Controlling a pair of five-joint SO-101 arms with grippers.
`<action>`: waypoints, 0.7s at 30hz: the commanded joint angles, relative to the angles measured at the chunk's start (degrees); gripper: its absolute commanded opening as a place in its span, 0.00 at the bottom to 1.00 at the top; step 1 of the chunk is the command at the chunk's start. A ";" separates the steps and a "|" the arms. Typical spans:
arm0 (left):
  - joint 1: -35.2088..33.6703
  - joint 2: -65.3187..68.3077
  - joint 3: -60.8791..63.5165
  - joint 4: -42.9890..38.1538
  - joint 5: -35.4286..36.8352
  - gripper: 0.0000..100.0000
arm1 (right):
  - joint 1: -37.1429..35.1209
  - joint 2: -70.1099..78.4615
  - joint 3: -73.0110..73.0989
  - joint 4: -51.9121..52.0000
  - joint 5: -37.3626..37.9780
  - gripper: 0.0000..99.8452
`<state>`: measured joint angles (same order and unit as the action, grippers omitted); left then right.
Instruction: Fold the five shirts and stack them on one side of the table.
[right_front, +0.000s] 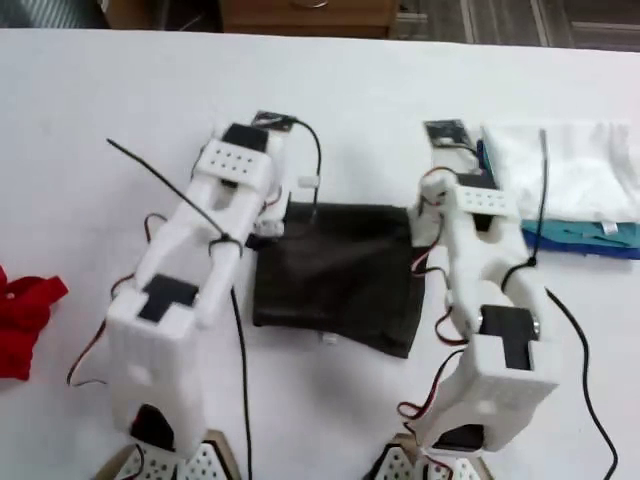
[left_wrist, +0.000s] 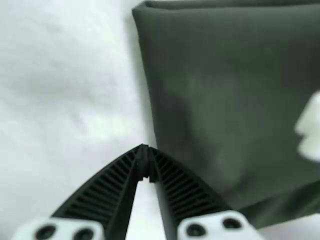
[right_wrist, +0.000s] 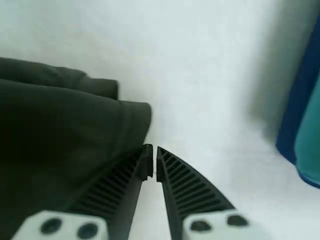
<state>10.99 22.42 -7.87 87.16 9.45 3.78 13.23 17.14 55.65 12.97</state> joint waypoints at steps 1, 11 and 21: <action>3.52 -10.99 10.59 -5.54 -3.25 0.03 | 3.38 0.04 -1.93 -0.75 1.58 0.02; 8.18 -24.53 38.37 -22.77 -7.12 0.03 | 2.07 -3.91 -2.99 3.12 2.29 0.02; 8.00 -24.70 43.47 -25.49 -11.08 0.03 | -8.40 -8.66 -2.99 1.80 -2.55 0.02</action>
<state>18.55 -0.18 35.38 61.76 -1.01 -2.55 5.85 16.53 59.08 11.65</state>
